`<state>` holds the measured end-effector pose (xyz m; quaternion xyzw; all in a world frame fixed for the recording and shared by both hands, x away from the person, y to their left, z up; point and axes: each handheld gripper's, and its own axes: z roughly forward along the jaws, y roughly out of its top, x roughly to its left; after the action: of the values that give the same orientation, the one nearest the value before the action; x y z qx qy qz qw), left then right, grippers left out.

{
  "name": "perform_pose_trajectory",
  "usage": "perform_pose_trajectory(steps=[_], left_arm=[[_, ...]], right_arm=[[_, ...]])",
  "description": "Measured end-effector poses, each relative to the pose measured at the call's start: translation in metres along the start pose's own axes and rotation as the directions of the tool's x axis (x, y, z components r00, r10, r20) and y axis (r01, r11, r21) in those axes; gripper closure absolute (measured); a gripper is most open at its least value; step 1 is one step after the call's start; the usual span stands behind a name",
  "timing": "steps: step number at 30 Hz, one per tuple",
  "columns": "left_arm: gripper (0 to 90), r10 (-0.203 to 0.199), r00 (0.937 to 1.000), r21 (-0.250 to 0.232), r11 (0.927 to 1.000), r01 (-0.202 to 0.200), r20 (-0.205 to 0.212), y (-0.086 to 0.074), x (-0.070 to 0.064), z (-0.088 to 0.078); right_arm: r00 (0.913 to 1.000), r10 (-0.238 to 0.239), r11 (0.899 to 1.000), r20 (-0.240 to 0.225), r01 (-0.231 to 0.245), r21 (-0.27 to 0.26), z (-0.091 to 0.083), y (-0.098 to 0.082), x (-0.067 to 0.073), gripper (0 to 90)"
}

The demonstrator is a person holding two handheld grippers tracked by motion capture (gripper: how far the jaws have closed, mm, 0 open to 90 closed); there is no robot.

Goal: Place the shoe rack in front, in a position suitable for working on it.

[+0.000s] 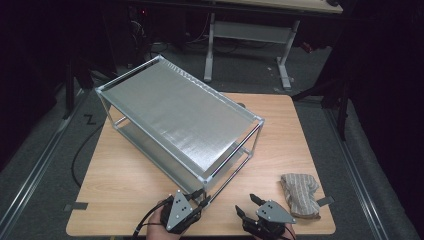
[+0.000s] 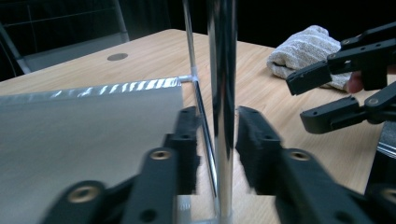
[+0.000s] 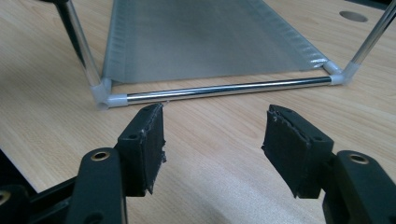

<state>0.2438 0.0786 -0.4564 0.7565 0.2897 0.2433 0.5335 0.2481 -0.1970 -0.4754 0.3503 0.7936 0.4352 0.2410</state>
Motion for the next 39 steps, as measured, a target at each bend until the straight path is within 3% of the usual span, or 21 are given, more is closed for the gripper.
perform_pose_trajectory(steps=[2, 7, 11, 15, 19, 26, 29, 32, 34, 35, 36, 37, 38, 39], left_arm=[[78.9, 0.013, 0.9999, 0.006, 0.9999, -0.013, 0.003, 0.002, -0.001, 0.004], [79.3, 0.016, 0.9997, 0.015, 0.9998, -0.016, 0.016, 0.007, -0.003, 0.016], [79.0, 0.033, 0.9987, 0.027, 0.9991, -0.034, 0.038, 0.018, -0.007, 0.041], [79.1, 0.026, 0.9982, 0.032, 0.9991, -0.027, 0.054, 0.024, -0.009, 0.058], [79.1, 0.016, 0.9974, 0.029, 0.9994, -0.018, 0.071, 0.033, -0.011, 0.084], [76.6, -0.007, 0.9962, 0.039, 0.9992, 0.004, 0.087, 0.042, -0.011, 0.108], [71.8, -0.026, 0.9963, 0.043, 0.9988, 0.022, 0.082, 0.042, -0.01, 0.108], [61.7, -0.033, 0.9951, 0.04, 0.9988, 0.029, 0.093, 0.039, -0.007, 0.095], [58.9, -0.031, 0.9964, 0.04, 0.9988, 0.028, 0.079, 0.031, 0.002, 0.068], [57.9, -0.031, 0.9964, 0.04, 0.9988, 0.028, 0.079, 0.031, 0.002, 0.068], [56.8, -0.039, 0.9971, 0.045, 0.9983, 0.036, 0.066, 0.023, 0.012, 0.046], [56.0, -0.039, 0.9971, 0.045, 0.9983, 0.036, 0.066, 0.023, 0.012, 0.046], [55.5, -0.048, 0.9984, 0.056, 0.9974, 0.046, 0.032, 0.014, 0.026, 0.023], [55.0, -0.048, 0.9984, 0.056, 0.9974, 0.046, 0.032, 0.014, 0.026, 0.023]], right_arm=[[1.0, 0.007, 1.0, -0.001, -0.007, 0.003, 0.002, 0.0, -0.002, 38.0], [0.9997, 0.022, 1.0, 0.007, -0.022, 0.006, 0.002, -0.002, -0.006, 38.1], [0.9993, 0.033, 0.999, 0.018, -0.033, -0.004, -0.004, -0.005, -0.012, 38.1], [0.9985, 0.05, 0.999, 0.024, -0.049, -0.004, -0.006, -0.007, -0.016, 38.2], [0.9975, 0.065, 0.998, 0.026, -0.065, -0.013, -0.01, -0.01, -0.023, 38.2], [0.9941, 0.101, 0.995, 0.04, -0.1, -0.02, -0.013, -0.014, -0.038, 38.2], [0.993, 0.106, 0.994, 0.052, -0.105, -0.026, -0.015, -0.015, -0.04, 38.2], [0.9921, 0.116, 0.993, 0.049, -0.115, -0.027, -0.017, -0.015, -0.042, 38.2], [0.9921, 0.116, 0.993, 0.049, -0.115, -0.023, -0.015, -0.014, -0.038, 38.1], [0.9921, 0.116, 0.993, 0.049, -0.115, -0.023, -0.015, -0.014, -0.038, 38.1], [0.9939, 0.099, 0.995, 0.048, -0.098, -0.022, -0.014, -0.012, -0.034, 37.4], [0.9946, 0.091, 0.996, 0.049, -0.09, -0.021, -0.013, -0.011, -0.032, 37.2], [0.9951, 0.087, 0.996, 0.047, -0.086, -0.024, -0.012, -0.009, -0.03, 36.9], [0.9951, 0.087, 0.996, 0.047, -0.086, -0.024, -0.012, -0.009, -0.03, 36.9]])
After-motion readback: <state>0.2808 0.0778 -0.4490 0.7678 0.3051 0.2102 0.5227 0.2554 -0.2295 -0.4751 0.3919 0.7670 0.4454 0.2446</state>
